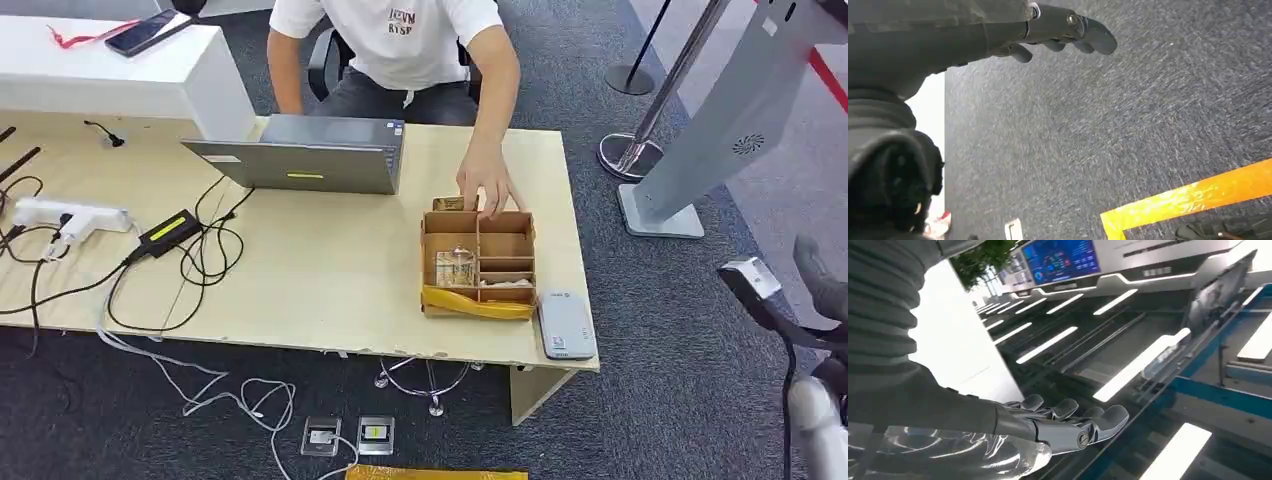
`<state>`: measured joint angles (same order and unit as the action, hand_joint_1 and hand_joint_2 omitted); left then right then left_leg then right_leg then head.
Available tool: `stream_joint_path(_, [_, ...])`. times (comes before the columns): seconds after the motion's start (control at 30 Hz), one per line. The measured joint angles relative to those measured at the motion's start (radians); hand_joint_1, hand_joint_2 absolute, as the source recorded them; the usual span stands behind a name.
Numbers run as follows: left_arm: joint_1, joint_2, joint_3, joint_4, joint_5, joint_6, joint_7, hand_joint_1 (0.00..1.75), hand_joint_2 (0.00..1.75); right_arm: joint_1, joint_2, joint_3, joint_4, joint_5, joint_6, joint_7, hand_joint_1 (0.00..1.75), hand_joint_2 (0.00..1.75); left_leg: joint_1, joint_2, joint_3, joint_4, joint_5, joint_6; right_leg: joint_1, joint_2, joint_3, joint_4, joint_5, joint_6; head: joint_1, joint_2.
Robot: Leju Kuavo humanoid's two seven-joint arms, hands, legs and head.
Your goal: Pass the card to the sensor for recognition and then transmit it.
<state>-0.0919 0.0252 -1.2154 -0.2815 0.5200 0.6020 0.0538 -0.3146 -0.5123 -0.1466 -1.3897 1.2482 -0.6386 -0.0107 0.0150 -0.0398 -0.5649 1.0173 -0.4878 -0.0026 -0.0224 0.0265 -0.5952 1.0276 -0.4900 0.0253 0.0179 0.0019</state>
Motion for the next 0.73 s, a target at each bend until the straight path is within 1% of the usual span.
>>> stream_joint_path(0.03, [0.000, -0.002, 0.005, 0.000, 0.002, 0.004, 0.000, 0.00, 0.00, 0.018, 0.012, -0.049, 0.018, 0.010, 0.000, 0.003, 0.00, 1.75, 0.000, 0.001, 0.000, 0.000, 0.000, 0.000, 0.000, 0.000, 0.001, 0.000, 0.000, 0.000, 0.001, 0.000])
stream_joint_path(0.1, [0.000, -0.008, 0.014, 0.000, 0.000, 0.009, 0.000, 0.00, 0.00, 0.068, 0.041, -0.152, 0.071, 0.027, 0.000, 0.044, 0.00, 1.75, 0.000, -0.001, 0.001, 0.000, -0.001, 0.001, 0.000, 0.000, 0.003, -0.001, -0.002, 0.002, 0.002, 0.000])
stream_joint_path(0.17, [0.001, -0.014, 0.032, 0.000, -0.005, 0.010, 0.000, 0.00, 0.00, 0.112, 0.076, -0.233, 0.134, 0.056, 0.000, 0.090, 0.00, 1.75, 0.000, -0.001, 0.000, 0.000, -0.001, 0.000, 0.000, 0.000, 0.001, -0.001, -0.002, 0.001, 0.001, 0.000])
stream_joint_path(0.23, [0.001, -0.018, 0.042, 0.000, -0.007, 0.011, 0.000, 0.00, 0.00, 0.135, 0.114, -0.313, 0.196, 0.082, 0.000, 0.110, 0.00, 1.75, 0.000, 0.003, 0.001, 0.000, -0.003, 0.000, 0.000, 0.005, 0.000, 0.000, -0.002, 0.001, 0.000, 0.000])
stream_joint_path(0.37, [-0.001, -0.024, 0.058, 0.000, -0.008, 0.010, 0.001, 0.00, 0.00, 0.179, 0.165, -0.445, 0.330, 0.095, 0.000, 0.126, 0.00, 1.75, 0.001, 0.004, 0.001, 0.000, -0.005, 0.000, 0.001, 0.006, 0.000, 0.000, -0.003, 0.000, 0.001, 0.000])
stream_joint_path(0.4, [-0.001, -0.024, 0.058, 0.000, -0.009, 0.009, 0.002, 0.00, 0.00, 0.184, 0.176, -0.467, 0.357, 0.096, 0.000, 0.139, 0.00, 1.75, 0.001, 0.006, 0.002, 0.000, -0.005, -0.001, 0.001, 0.007, 0.000, 0.000, -0.004, 0.000, 0.001, 0.000])
stream_joint_path(0.47, [-0.001, -0.025, 0.059, 0.001, -0.017, 0.001, 0.007, 0.00, 0.00, 0.185, 0.197, -0.520, 0.453, 0.092, 0.002, 0.181, 0.00, 1.75, 0.002, 0.008, 0.003, 0.000, -0.006, -0.001, 0.002, 0.010, 0.000, 0.000, -0.004, -0.001, 0.001, 0.000])
stream_joint_path(0.5, [-0.002, -0.026, 0.060, 0.001, -0.020, -0.005, 0.008, 0.00, 0.00, 0.185, 0.204, -0.552, 0.538, 0.079, 0.003, 0.203, 0.00, 1.75, 0.002, 0.009, 0.003, 0.000, -0.006, -0.001, 0.002, 0.010, 0.000, 0.000, -0.004, -0.001, 0.001, 0.000])
stream_joint_path(0.6, [-0.003, -0.025, 0.060, 0.001, -0.027, -0.017, 0.011, 0.00, 0.00, 0.198, 0.227, -0.607, 0.703, 0.083, 0.006, 0.225, 0.00, 1.75, 0.002, 0.009, 0.003, -0.001, -0.007, -0.001, 0.002, 0.011, 0.000, 0.000, -0.005, -0.001, 0.001, 0.000])
stream_joint_path(0.67, [-0.005, -0.025, 0.060, 0.001, -0.032, -0.026, 0.016, 0.00, 0.00, 0.204, 0.250, -0.633, 0.795, 0.106, 0.042, 0.262, 0.00, 1.75, 0.003, 0.011, 0.003, -0.001, -0.007, -0.001, 0.003, 0.013, 0.000, 0.000, -0.005, -0.001, 0.001, 0.000])
stream_joint_path(0.7, [-0.006, -0.025, 0.060, 0.001, -0.039, -0.029, 0.020, 0.00, 0.00, 0.205, 0.259, -0.642, 0.834, 0.113, 0.077, 0.283, 0.00, 1.75, 0.003, 0.011, 0.003, -0.001, -0.007, -0.001, 0.004, 0.013, 0.001, 0.000, -0.005, -0.001, 0.000, 0.000])
stream_joint_path(0.73, [-0.007, -0.025, 0.060, 0.001, -0.043, -0.035, 0.023, 0.00, 0.00, 0.206, 0.271, -0.651, 0.875, 0.116, 0.132, 0.308, 0.00, 1.75, 0.004, 0.011, 0.003, -0.001, -0.007, -0.001, 0.004, 0.012, 0.001, 0.000, -0.005, -0.001, 0.002, 0.000])
